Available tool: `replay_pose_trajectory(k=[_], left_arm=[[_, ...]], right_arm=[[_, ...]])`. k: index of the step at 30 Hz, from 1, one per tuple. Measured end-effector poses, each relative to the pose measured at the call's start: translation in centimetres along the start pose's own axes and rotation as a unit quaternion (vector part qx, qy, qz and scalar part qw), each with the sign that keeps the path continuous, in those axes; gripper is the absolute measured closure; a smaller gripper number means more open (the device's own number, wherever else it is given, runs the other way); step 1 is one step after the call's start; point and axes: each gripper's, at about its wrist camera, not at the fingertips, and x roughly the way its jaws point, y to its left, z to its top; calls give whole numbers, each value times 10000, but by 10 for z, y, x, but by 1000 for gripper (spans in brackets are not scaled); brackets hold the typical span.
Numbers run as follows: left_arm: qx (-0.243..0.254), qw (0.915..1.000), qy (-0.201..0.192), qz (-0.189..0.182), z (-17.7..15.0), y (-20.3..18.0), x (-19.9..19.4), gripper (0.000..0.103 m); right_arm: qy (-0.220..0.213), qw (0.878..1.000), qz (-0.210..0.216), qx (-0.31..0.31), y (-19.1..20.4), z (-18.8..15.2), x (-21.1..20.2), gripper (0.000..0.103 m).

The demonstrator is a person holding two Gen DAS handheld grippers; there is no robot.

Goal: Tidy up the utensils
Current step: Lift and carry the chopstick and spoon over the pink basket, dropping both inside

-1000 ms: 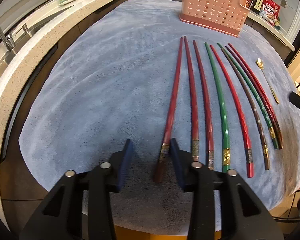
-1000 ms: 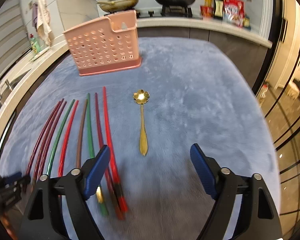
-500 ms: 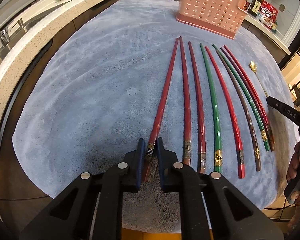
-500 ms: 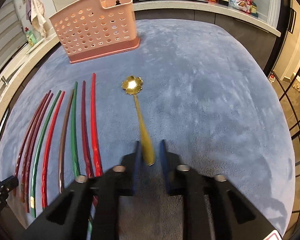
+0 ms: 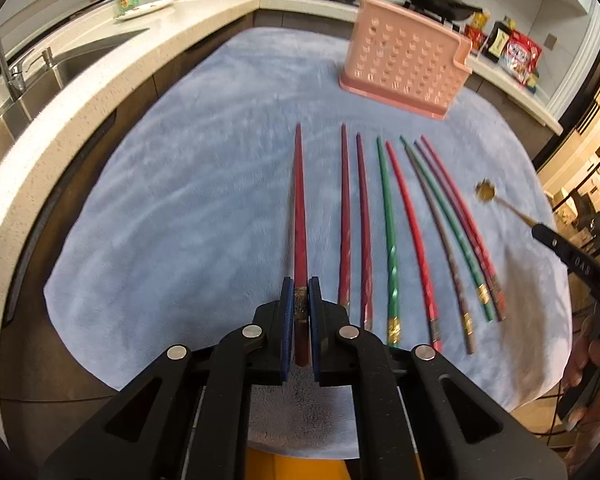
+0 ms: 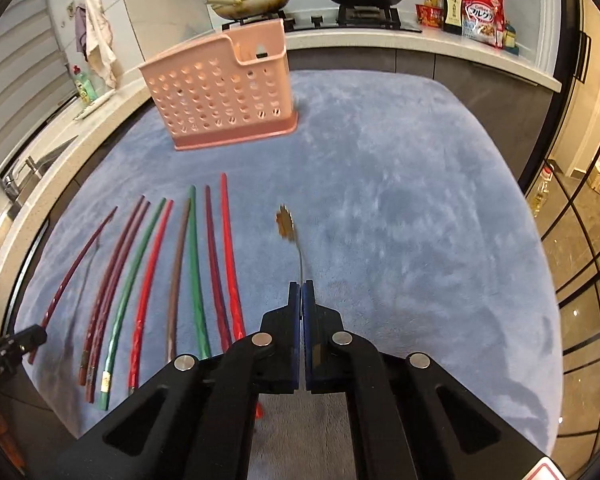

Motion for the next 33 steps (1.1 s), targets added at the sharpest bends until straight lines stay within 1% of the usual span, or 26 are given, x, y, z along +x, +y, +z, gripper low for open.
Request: replay_pose_trajectory(k=[6, 9, 13, 16, 19, 23, 25, 27, 29, 33], left_arm=[[-105, 9993, -332, -106, 21, 3, -29, 96], [-107, 9985, -509, -138, 38, 3, -41, 96], [29, 9966, -813, -109, 71, -1, -55, 96], [164, 9938, -1096, -132, 105, -6, -64, 96], [322, 9886, -1469, -116, 148, -17, -75, 96], [375, 9808, -1909, -97, 199, -31, -88, 96], [348, 9769, -2100, -156, 220, -37, -98, 96], [318, 9703, -2382, -269, 246, -45, -111, 96], [308, 9640, -2615, -360, 263, -52, -122, 96], [294, 9538, -2946, -515, 292, -66, -130, 96]], right_arm=[[-228, 9997, 80, 107, 1, 17, -26, 101], [-342, 9992, 153, 129, 1, 27, -37, 101], [-581, 9980, 216, 79, 4, 51, -49, 101], [-776, 9963, 349, 135, 4, 77, -53, 101], [-989, 9938, 486, 149, 7, 108, -56, 101], [-1312, 9895, 575, 181, 14, 158, -55, 101], [-1414, 9878, 620, 215, 15, 179, -52, 101], [-1512, 9865, 594, 213, 18, 196, -47, 101], [-1573, 9854, 598, 246, 19, 215, -38, 101], [-1557, 9859, 522, 319, 18, 240, -13, 101]])
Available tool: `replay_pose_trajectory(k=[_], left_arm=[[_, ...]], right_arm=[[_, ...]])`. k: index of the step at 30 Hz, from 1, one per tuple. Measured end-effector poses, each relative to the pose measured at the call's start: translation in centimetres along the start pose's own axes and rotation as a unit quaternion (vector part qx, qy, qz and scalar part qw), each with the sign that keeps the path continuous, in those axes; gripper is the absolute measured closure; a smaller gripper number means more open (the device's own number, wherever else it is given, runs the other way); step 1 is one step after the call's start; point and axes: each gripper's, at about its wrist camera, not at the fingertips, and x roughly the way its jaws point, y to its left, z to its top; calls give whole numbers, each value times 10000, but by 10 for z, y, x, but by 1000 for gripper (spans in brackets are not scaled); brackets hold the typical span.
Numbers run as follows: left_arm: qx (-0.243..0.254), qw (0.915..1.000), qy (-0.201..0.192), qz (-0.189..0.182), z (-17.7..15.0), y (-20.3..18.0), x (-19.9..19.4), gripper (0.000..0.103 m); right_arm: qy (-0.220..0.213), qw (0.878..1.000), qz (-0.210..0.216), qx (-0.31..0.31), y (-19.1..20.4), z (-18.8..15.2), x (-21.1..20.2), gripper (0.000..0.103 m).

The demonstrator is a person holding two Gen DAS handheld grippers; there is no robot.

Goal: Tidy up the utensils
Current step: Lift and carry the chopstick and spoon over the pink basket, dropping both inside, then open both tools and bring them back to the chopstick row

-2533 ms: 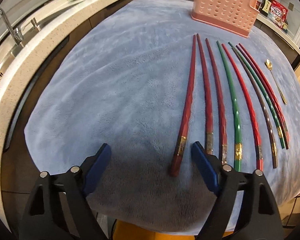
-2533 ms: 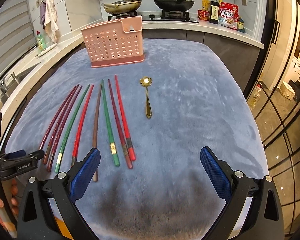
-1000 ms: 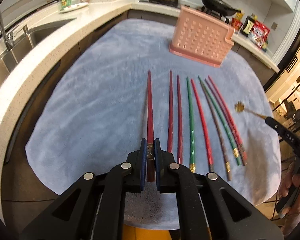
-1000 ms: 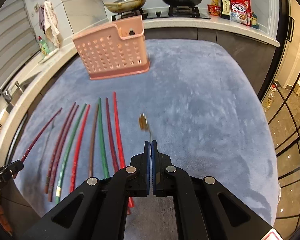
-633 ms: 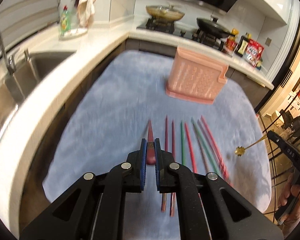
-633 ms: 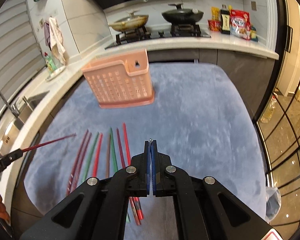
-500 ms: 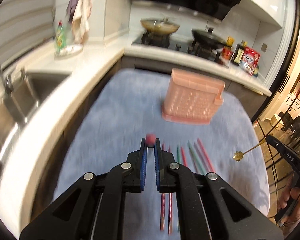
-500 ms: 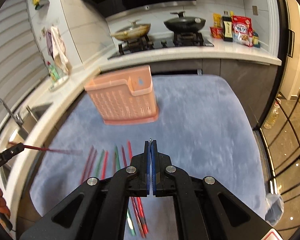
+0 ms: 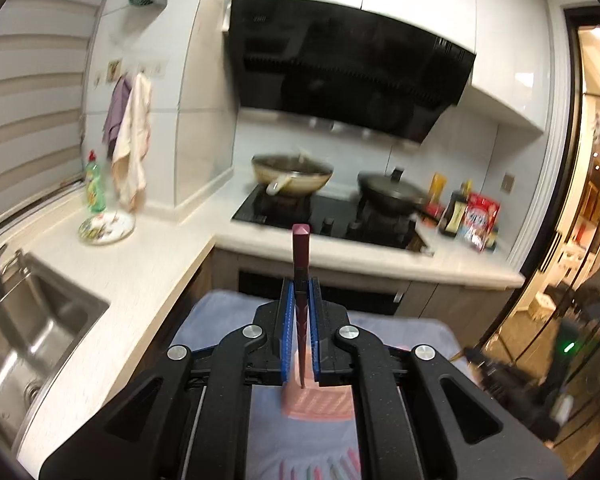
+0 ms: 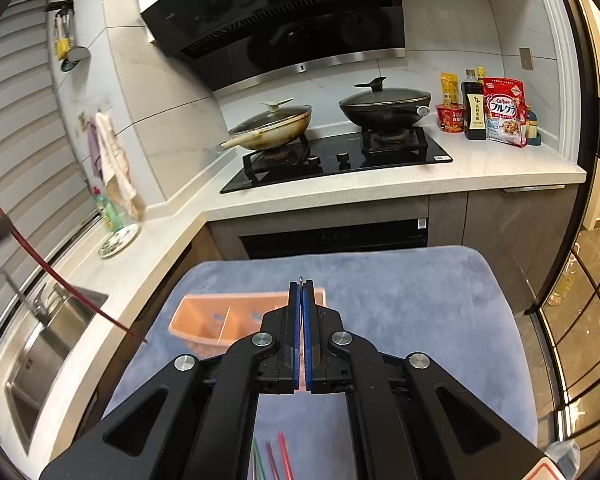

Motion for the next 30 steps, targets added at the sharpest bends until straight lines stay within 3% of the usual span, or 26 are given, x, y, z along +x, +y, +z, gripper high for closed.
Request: replay_pose_trajectory(k=[4, 12, 16, 17, 19, 22, 24, 30], left_arm=[[35, 10000, -4, -17, 7, -9, 28, 96], [-21, 9983, 586, -8, -33, -5, 93, 96], [-59, 9971, 747, 140, -50, 4, 105, 91], [-60, 9968, 780, 182, -52, 5, 105, 87], [-89, 9963, 801, 304, -55, 10, 97, 63], [-113, 9965, 734, 393, -57, 17, 80, 52], [-138, 9959, 754, 480, -60, 22, 64, 47], [-93, 9927, 906, 793, -92, 36, 16, 45]], right_arm=[[187, 9998, -39, 33, -3, -1, 29, 101], [580, 9982, -29, 125, -13, -19, 74, 101], [549, 9984, -57, 139, -15, -23, 69, 88], [487, 9987, -55, 159, -16, -22, 62, 81], [362, 9992, -55, 186, -18, -20, 47, 74], [208, 9996, -41, 202, -21, -19, 21, 70], [138, 9997, -52, 205, -23, -20, 3, 65], [174, 9997, -140, 42, -26, -51, -48, 57]])
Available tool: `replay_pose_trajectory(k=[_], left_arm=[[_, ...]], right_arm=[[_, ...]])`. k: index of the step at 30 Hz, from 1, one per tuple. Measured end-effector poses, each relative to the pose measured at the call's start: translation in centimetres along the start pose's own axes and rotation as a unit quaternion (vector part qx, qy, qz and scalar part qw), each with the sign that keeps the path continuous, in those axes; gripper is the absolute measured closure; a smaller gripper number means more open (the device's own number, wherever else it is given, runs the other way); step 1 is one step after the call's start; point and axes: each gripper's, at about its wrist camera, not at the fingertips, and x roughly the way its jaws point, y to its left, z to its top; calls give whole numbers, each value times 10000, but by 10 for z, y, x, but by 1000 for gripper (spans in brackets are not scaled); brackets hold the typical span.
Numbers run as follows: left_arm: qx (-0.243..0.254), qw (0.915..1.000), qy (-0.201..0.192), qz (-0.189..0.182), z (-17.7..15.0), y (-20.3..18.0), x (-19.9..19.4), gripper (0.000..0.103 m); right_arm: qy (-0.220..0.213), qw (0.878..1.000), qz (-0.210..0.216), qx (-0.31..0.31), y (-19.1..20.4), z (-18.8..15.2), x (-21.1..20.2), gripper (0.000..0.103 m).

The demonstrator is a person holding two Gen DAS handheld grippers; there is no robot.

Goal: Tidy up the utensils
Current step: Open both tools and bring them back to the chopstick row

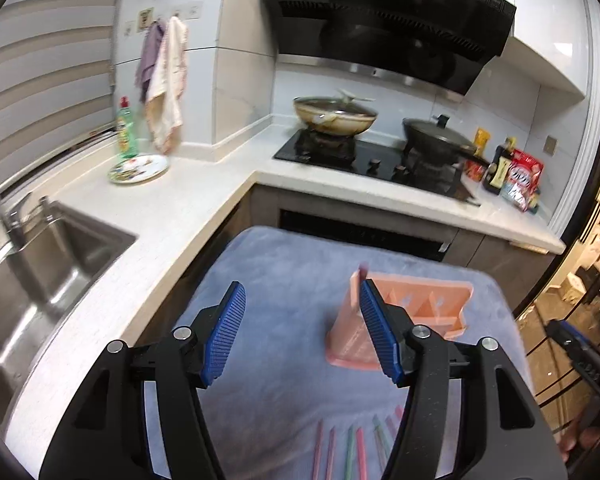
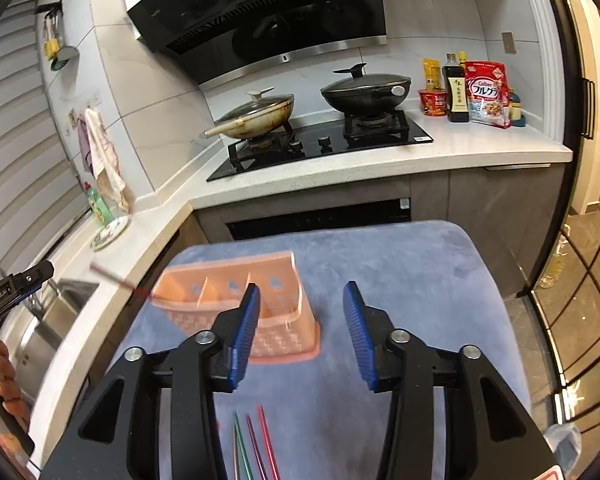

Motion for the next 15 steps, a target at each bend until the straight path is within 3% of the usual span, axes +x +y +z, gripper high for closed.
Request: replay_pose_trajectory(k=[2, 7, 15], left_arm=[[8, 9999, 101, 28, -17, 6, -9, 40], [198, 9991, 280, 244, -70, 14, -31, 38], [436, 9943, 933, 284, -153, 17, -38, 38]], right_arm=[[112, 9999, 5, -59, 0, -21, -13, 56], [514, 9985, 107, -184, 3, -76, -29, 55], [1132, 9927, 62, -414, 7, -161, -34, 55]])
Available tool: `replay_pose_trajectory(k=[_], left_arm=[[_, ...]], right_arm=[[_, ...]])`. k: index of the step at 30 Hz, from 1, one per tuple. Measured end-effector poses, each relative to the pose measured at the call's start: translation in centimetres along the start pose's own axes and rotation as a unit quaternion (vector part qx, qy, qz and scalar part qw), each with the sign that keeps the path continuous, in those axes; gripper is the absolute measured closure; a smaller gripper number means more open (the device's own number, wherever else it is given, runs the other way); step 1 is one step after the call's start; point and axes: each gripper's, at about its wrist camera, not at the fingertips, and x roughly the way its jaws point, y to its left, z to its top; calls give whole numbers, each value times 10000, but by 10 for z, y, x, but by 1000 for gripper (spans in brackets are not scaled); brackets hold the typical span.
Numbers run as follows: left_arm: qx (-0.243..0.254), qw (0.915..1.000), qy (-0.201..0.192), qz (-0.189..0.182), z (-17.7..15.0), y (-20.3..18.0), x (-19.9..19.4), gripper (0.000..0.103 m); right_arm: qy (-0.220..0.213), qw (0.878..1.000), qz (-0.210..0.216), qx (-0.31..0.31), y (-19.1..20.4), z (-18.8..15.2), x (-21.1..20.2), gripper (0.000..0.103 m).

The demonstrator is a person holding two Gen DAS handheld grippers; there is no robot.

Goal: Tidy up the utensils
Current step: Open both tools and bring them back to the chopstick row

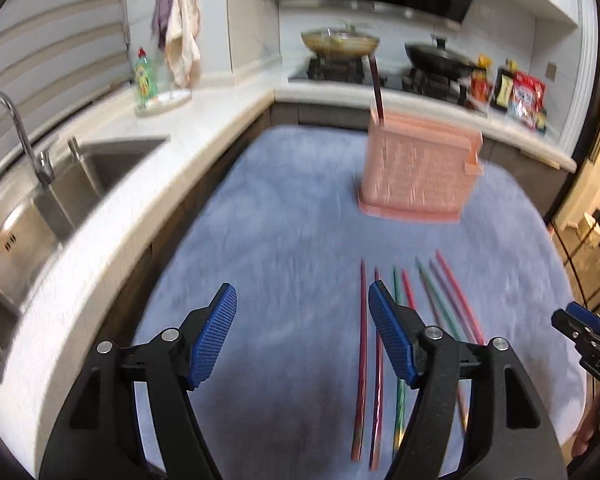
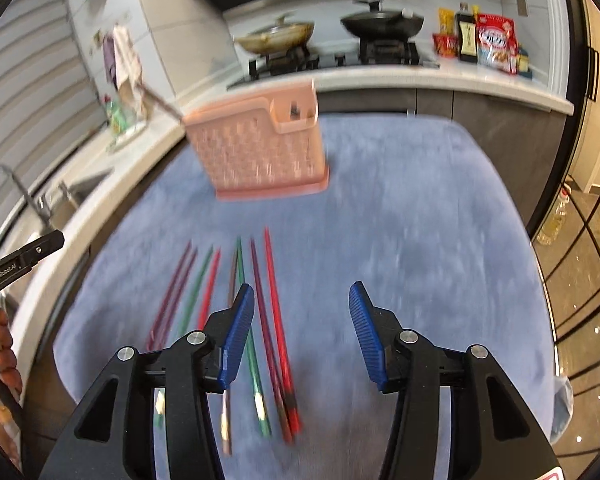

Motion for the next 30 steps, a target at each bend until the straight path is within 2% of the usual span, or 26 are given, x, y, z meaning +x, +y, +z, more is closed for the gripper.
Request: replay_pose_trajectory(k=[7, 10, 20, 26, 30], left_arm=[[-42, 9990, 434, -57, -50, 0, 9, 38], [-34, 9985, 536, -42, -61, -1, 11, 38], [-146, 9969, 771, -112, -80, -3, 20, 38], [-130, 9963, 838, -131, -85, -4, 23, 38], [-133, 9958, 892, -141, -88, -5, 26, 38]], right_arm=[[403, 9990, -141, -160, 1, -46, 22, 58], [529, 9984, -116, -186, 1, -58, 29, 68], [764, 9966, -20, -313, 7, -67, 47, 86], [832, 9962, 67, -254, 5, -68, 53, 87], [828, 9956, -22, -428, 10, -69, 53, 87]])
